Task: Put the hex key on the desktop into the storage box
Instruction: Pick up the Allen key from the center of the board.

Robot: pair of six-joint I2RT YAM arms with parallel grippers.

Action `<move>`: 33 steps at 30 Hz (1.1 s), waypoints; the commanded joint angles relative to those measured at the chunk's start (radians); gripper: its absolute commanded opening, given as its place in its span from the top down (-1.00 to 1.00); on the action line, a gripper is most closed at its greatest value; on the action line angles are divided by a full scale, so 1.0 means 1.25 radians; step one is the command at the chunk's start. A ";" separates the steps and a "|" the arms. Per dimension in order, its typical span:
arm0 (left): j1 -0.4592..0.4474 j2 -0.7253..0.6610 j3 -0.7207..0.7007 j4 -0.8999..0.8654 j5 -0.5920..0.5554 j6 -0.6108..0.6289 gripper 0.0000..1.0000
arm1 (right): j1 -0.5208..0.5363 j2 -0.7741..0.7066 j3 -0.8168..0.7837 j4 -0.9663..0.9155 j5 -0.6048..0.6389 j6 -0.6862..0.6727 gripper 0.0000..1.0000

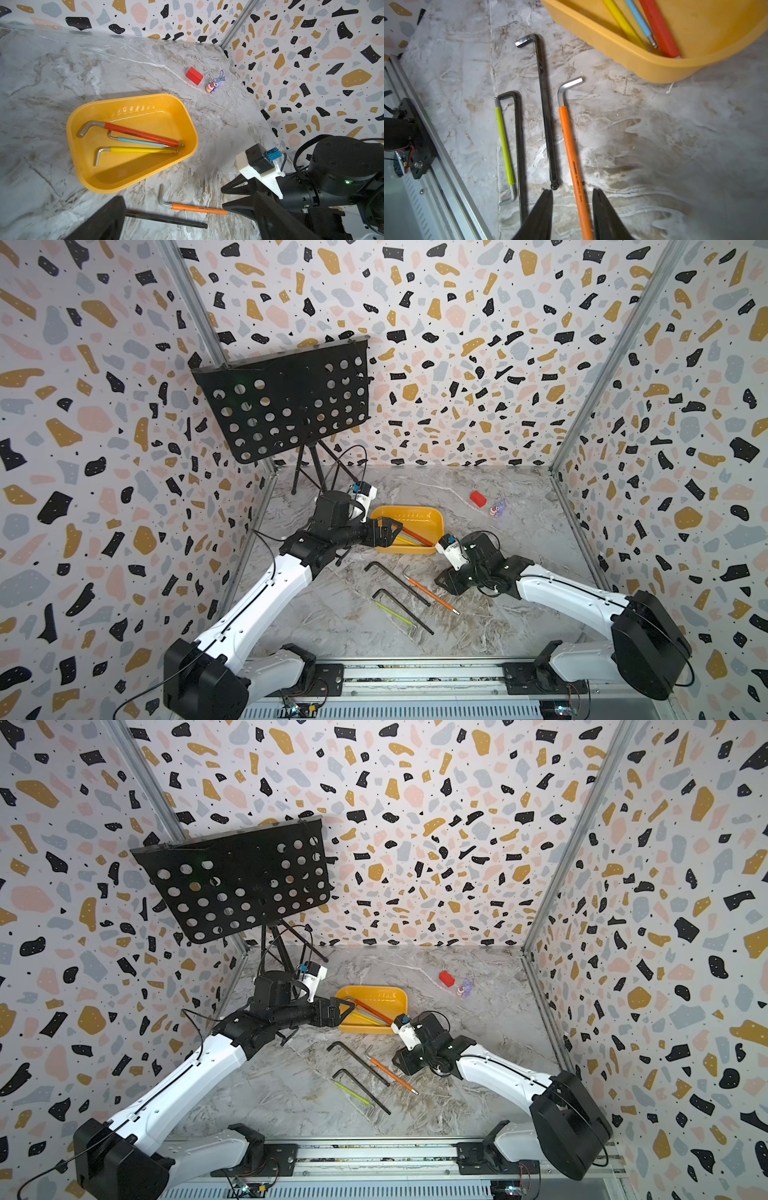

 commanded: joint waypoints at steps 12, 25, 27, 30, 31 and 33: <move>-0.001 -0.008 0.019 0.014 -0.025 0.025 -0.99 | 0.099 0.114 0.097 -0.056 0.100 -0.015 0.23; 0.000 -0.021 0.021 0.002 -0.045 0.027 -1.00 | 0.133 0.211 0.132 -0.071 0.139 -0.035 0.26; 0.000 -0.021 0.022 0.000 -0.045 0.027 -1.00 | 0.135 0.221 0.134 -0.064 0.136 -0.031 0.28; 0.000 -0.021 0.023 -0.001 -0.048 0.030 -1.00 | 0.137 0.234 0.135 -0.054 0.137 -0.028 0.28; 0.000 -0.021 0.022 -0.001 -0.048 0.029 -1.00 | 0.138 0.237 0.133 -0.051 0.139 -0.026 0.28; 0.000 -0.020 0.023 -0.001 -0.048 0.028 -1.00 | 0.138 0.244 0.132 -0.045 0.145 -0.020 0.28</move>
